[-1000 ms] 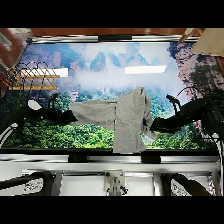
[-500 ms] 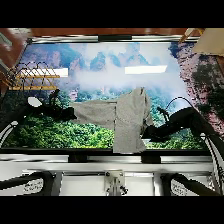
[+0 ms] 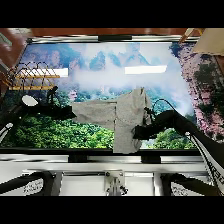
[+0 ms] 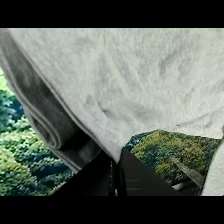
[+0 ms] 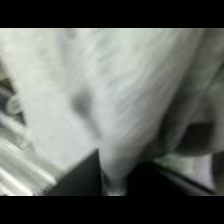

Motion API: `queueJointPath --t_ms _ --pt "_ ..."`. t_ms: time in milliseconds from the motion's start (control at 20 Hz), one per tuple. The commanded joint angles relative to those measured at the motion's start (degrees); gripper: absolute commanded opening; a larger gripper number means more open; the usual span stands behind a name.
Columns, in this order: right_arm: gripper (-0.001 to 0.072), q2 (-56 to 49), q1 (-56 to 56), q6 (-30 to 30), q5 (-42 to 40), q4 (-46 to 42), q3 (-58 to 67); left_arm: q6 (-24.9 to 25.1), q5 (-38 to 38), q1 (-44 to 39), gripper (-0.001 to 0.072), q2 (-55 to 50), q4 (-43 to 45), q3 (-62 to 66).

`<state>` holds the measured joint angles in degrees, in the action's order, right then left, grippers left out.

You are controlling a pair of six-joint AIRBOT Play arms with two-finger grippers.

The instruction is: Fold the shirts.

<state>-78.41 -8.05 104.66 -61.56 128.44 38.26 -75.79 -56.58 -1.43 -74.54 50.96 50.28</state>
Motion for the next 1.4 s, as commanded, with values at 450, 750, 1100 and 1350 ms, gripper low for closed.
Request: queueJointPath --t_ms 450,750,1100,1350 --pt "0.0059 26.9 1.9 1.6 -5.7 -3.4 36.8 0.8 -3.7 0.5 0.0028 25.6 6.5 18.6" --pt "0.0059 38.6 5.0 0.4 3.6 -8.4 61.5 -6.9 -3.5 0.5 0.0028 39.9 6.6 37.0" --pt "0.0059 40.4 5.0 -0.4 16.8 -9.0 66.7 -12.5 -6.3 0.4 0.0029 46.2 6.7 37.5" --pt "0.0059 34.2 5.0 -0.4 17.9 -9.9 66.7 -12.4 -9.3 0.4 0.0028 45.2 8.4 34.2"
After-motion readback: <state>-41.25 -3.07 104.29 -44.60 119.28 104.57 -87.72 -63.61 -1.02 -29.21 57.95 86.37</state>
